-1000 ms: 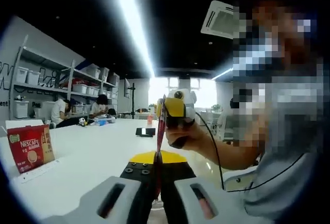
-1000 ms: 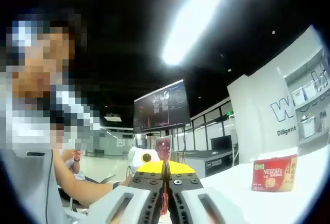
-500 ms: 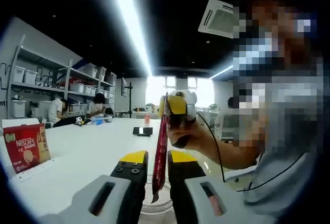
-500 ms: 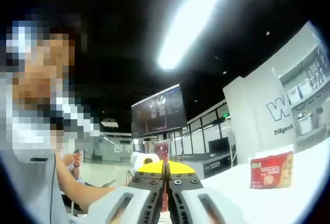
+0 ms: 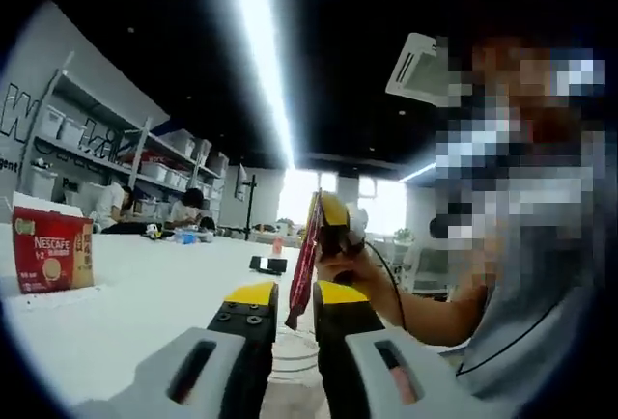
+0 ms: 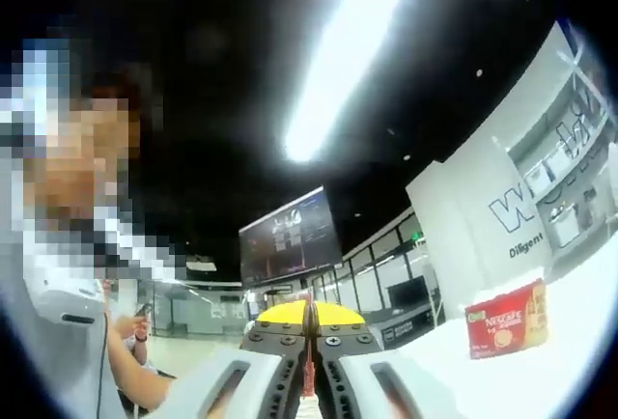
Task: Tear open the coffee pouch, take out the coffee, and pour the coffee from the pouch into the cup
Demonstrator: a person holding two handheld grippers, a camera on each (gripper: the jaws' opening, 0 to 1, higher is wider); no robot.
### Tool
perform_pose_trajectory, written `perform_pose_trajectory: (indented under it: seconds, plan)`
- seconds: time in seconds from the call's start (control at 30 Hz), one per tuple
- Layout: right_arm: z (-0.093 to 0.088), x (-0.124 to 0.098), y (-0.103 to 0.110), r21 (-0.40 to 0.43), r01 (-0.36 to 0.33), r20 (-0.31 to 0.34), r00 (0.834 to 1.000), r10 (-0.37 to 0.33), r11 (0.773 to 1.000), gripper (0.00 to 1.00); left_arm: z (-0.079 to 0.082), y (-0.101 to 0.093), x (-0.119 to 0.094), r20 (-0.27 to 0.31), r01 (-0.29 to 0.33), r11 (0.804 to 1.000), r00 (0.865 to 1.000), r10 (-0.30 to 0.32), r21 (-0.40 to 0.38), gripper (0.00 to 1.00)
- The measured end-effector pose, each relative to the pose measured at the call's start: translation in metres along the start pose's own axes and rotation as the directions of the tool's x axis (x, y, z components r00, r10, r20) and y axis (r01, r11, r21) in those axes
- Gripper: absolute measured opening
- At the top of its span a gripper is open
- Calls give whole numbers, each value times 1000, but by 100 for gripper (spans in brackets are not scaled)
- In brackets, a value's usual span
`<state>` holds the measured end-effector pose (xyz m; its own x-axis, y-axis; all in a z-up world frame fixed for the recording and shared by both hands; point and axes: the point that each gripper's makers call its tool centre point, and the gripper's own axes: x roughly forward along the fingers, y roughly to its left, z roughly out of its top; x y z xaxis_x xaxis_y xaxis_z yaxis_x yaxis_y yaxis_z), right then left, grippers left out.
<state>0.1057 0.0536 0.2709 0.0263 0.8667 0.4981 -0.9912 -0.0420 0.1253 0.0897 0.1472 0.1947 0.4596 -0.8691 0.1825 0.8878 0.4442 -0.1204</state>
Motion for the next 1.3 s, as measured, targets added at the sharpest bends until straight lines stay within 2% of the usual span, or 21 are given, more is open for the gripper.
perform_pose_trajectory:
  seconds: [0.13, 0.33, 0.4, 0.63, 0.8, 1.1, 1.2, 1.3]
  plan:
    - [6, 2, 0, 7, -7, 30, 1000, 7, 1000, 1, 3, 3, 1, 37, 1, 1000, 999, -1, -3, 18]
    - [16, 1, -2, 39, -27, 111, 994, 23, 999, 1, 13, 3, 7, 110, 12, 1000, 994, -12, -4, 18]
    - [20, -1, -4, 61, -35, 157, 987, 26, 998, 1, 17, 0, 9, 128, 19, 1000, 992, -18, -6, 17]
    - [11, -4, -10, 107, -38, 219, 976, 14, 994, 1, 22, 0, 11, 162, 11, 1000, 987, -12, 9, 15]
    - [5, -2, -10, 122, -35, 220, 975, 7, 992, 1, 20, -3, 13, 164, 12, 1000, 986, -15, 15, 12]
    - [5, -8, -9, 77, -14, 208, 978, -2, 997, 2, 17, -10, 19, 144, 9, 999, 990, -15, 47, 5]
    - [3, -10, -13, 60, 12, 194, 981, -24, 998, 2, 16, -8, 21, 128, -24, 998, 992, 16, 62, 4]
    - [-2, -15, -23, 13, 72, 154, 985, -73, 997, 5, 12, 1, 21, 102, -84, 994, 992, 77, 67, 4]
